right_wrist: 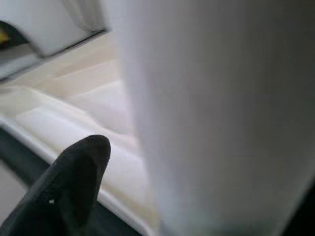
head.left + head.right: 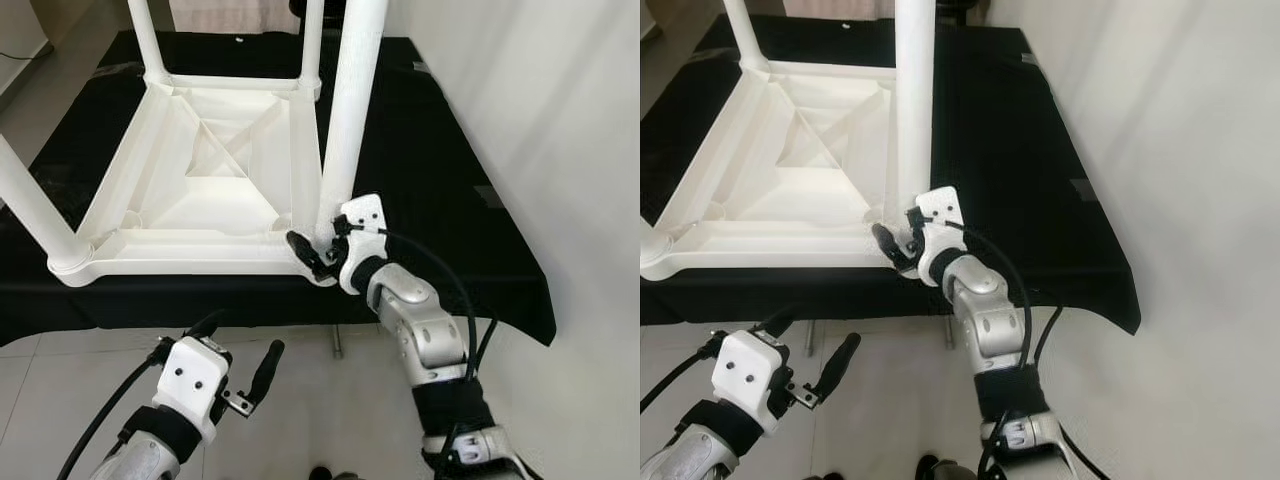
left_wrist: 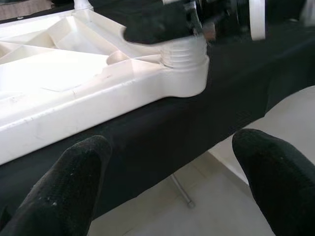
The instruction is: Building children table
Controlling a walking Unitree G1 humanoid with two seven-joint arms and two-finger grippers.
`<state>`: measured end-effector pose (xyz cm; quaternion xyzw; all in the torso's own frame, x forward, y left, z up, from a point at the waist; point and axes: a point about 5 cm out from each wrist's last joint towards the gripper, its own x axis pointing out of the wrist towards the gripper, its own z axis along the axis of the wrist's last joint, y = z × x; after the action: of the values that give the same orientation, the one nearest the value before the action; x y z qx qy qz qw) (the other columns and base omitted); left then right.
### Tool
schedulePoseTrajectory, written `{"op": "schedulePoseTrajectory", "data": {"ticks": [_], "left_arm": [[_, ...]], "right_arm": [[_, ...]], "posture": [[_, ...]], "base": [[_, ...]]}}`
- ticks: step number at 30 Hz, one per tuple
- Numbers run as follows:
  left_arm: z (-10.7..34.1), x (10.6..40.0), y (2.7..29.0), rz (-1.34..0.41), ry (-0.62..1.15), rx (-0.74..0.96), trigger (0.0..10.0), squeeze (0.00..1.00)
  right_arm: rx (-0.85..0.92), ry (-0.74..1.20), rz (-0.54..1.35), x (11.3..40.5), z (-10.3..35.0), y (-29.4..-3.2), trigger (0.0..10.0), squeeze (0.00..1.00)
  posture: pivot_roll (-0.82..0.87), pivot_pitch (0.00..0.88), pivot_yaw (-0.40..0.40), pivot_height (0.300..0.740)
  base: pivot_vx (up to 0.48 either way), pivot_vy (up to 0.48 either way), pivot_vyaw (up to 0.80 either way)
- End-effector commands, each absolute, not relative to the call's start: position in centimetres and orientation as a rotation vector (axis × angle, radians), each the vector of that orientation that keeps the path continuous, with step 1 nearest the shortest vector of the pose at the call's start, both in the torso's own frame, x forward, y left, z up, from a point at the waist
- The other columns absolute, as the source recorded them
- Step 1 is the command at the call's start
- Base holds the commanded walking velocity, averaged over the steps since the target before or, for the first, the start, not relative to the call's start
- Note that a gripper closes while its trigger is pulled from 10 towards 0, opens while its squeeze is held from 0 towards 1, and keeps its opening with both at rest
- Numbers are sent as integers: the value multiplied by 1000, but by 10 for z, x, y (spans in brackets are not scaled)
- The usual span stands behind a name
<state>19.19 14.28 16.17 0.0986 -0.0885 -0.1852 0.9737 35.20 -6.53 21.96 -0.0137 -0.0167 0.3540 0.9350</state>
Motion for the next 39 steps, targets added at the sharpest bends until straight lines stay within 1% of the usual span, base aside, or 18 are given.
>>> {"op": "schedulePoseTrajectory", "data": {"ticks": [1, 2, 3, 4, 5, 7, 9, 11, 13, 14, 16, 17, 18, 26, 31, 34, 38, 39], "left_arm": [[157, 191, 145, -368, -161, 201, 10000, 0], [157, 191, 145, -368, -161, 201, 10000, 0], [157, 190, 145, -368, -162, 201, 10000, 0], [157, 190, 145, -368, -162, 201, 10000, 0], [158, 189, 145, -369, -162, 202, 10000, 0], [158, 189, 145, -369, -162, 202, 10000, 0], [158, 188, 145, -368, -159, 201, 10000, 0], [158, 187, 145, -370, -157, 202, 10000, 0], [158, 187, 145, -370, -157, 202, 10000, 0], [158, 186, 145, -371, -155, 202, 10000, 0], [158, 186, 145, -372, -155, 202, 10000, 0], [158, 185, 145, -371, -155, 202, 10000, 0], [158, 185, 145, -370, -155, 202, 10000, 0], [159, 185, 146, -369, -154, 203, 10000, 0], [159, 187, 146, -372, -153, 203, 10000, 0], [159, 187, 147, -371, -155, 206, 10000, 0], [159, 187, 147, -370, -156, 207, 10000, 0], [159, 188, 148, -368, -157, 209, 10000, 0]], "right_arm": [[-51, -83, 826, 351, 232, -57, 10000, 945], [-51, -83, 826, 351, 232, -57, 10000, 945], [-72, -85, 900, 351, 237, -57, 10000, 188], [-72, -85, 900, 351, 237, -57, 10000, 188], [-114, -96, 989, 352, 242, -58, 10000, 0], [-114, -96, 989, 352, 242, -58, 10000, 0], [-189, -139, 1155, 355, 253, -58, 10000, 0], [-221, -144, 1239, 355, 255, -56, 10000, 0], [-221, -144, 1239, 355, 255, -56, 10000, 0], [-225, -143, 1327, 356, 258, -53, 10000, 0], [-221, -144, 1344, 357, 259, -52, 10000, 0], [-213, -143, 1353, 358, 260, -52, 3882, 0], [-199, -141, 1361, 359, 260, -52, 0, 0], [-179, -141, 1372, 361, 261, -55, 0, 0], [-152, -157, 1206, 370, 256, -73, 0, 0], [-122, -126, 975, 370, 240, -88, 0, 0], [-113, -111, 913, 367, 234, -89, 0, 0], [-134, -84, 766, 364, 224, -90, 0, 0]], "posture": [[-25, 209, -92, 740], [-25, 209, -92, 740], [-25, 212, -91, 740], [-25, 212, -91, 740], [-20, 219, -88, 740], [-20, 219, -88, 740], [-15, 228, -83, 740], [-12, 230, -83, 740], [-12, 230, -83, 740], [-5, 237, -83, 740], [-5, 237, -83, 740], [-5, 240, -84, 740], [-5, 242, -84, 740], [-6, 246, -79, 740], [-14, 250, -75, 740], [-17, 251, -85, 740], [-17, 251, -85, 740], [-21, 252, -85, 740]], "base": [[0, 0, 0], [0, 0, 0], [0, 0, 0], [0, 0, 0], [0, 0, 0], [0, 0, 0], [0, 0, 0], [0, 0, 0], [0, 0, 0], [0, 0, 0], [0, 0, 0], [0, 0, 0], [0, 0, 0], [0, 0, 0], [0, 0, 0], [0, 0, 0], [0, 0, 0], [0, 0, 0]]}}
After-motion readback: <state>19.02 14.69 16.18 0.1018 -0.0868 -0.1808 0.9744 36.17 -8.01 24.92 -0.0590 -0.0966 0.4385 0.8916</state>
